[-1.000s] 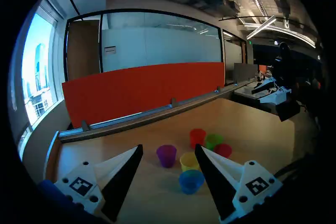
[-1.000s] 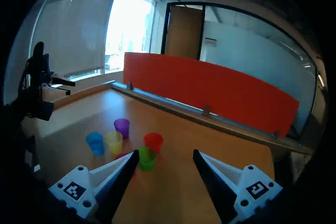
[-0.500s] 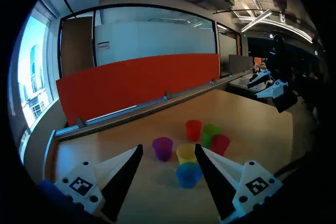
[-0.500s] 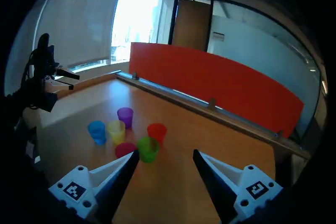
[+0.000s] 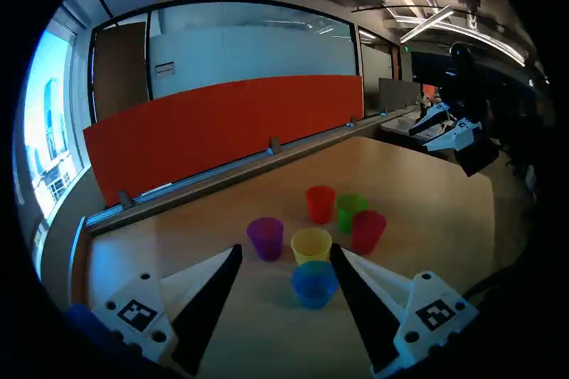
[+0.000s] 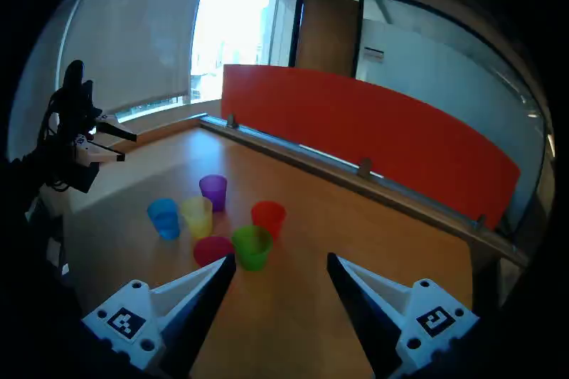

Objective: Pour water

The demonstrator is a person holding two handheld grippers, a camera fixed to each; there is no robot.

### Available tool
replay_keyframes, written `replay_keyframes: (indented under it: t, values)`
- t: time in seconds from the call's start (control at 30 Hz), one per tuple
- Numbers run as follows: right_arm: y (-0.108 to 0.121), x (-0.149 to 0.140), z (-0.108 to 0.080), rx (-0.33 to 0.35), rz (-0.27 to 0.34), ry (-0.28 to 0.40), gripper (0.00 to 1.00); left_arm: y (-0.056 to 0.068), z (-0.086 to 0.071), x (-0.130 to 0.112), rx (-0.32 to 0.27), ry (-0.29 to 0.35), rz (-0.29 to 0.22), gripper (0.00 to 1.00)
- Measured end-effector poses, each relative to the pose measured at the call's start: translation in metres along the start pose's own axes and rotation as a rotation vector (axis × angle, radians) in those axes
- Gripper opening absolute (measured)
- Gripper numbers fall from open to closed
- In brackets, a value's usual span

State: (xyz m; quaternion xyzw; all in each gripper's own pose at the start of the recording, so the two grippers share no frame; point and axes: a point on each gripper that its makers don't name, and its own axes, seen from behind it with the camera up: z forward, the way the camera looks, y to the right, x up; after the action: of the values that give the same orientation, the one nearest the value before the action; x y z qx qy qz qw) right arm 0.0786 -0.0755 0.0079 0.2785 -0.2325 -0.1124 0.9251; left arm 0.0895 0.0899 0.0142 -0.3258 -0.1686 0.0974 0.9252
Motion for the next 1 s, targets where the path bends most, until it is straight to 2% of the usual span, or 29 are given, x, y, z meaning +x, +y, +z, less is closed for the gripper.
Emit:
replay_keyframes:
  t: [0.53,1.0]
  values:
    - [0.000,-0.009,0.027,0.025,0.006,-0.016,1.00,0.011,0.025,-0.037,-0.053,-0.059,0.006,0.92]
    - [0.000,-0.016,0.046,0.039,-0.002,-0.033,1.00,0.019,0.039,-0.067,-0.089,-0.116,0.012,0.92]
